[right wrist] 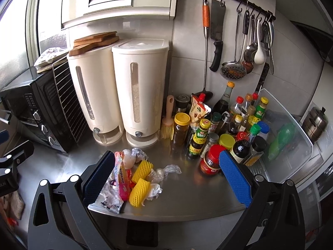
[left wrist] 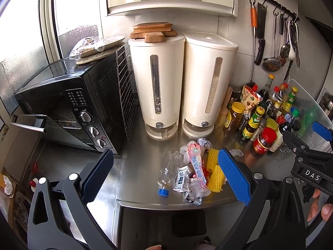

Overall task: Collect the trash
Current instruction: 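Grasp the clear plastic bottle with the left gripper while the right grasps the yellow foam net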

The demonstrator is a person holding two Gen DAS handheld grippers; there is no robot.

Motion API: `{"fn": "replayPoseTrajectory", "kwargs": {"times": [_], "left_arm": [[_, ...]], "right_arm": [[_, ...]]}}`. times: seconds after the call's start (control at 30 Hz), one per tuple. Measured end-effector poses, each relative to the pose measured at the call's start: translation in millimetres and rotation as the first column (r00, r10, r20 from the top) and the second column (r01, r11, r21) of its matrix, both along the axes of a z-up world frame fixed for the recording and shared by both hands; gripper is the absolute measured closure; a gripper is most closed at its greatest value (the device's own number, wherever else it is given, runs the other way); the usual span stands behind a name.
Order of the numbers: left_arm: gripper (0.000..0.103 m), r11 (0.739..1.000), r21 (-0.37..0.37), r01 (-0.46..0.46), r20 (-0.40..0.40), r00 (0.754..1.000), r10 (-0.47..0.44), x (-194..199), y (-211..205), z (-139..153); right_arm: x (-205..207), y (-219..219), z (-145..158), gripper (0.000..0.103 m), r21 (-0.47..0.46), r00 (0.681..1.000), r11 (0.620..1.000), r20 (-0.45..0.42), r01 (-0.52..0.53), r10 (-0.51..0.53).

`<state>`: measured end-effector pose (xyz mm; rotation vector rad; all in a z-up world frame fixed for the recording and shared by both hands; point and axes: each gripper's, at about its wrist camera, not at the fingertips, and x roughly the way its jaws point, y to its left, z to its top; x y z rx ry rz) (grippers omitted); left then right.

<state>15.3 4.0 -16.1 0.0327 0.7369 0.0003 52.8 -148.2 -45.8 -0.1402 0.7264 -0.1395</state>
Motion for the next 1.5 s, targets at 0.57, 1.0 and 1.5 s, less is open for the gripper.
{"fn": "replayPoseTrajectory", "kwargs": {"times": [0.57,1.0,1.5], "left_arm": [[0.016,0.997,-0.043,0.069,-0.26,0.962,-0.078,59,19,-114],[0.057,0.988,-0.095,0.123,-0.428,0.891,-0.152,115,35,-192],[0.072,0.981,-0.115,0.159,-0.543,0.817,-0.196,134,35,-247]], "right_arm": [[47,-22,-118,0.004,0.262,0.953,0.964,-0.301,0.047,0.036],[86,-21,-213,0.05,0.39,0.84,0.907,-0.536,0.156,0.086],[97,-24,-262,0.06,0.389,0.78,0.884,-0.624,0.259,0.046]]}}
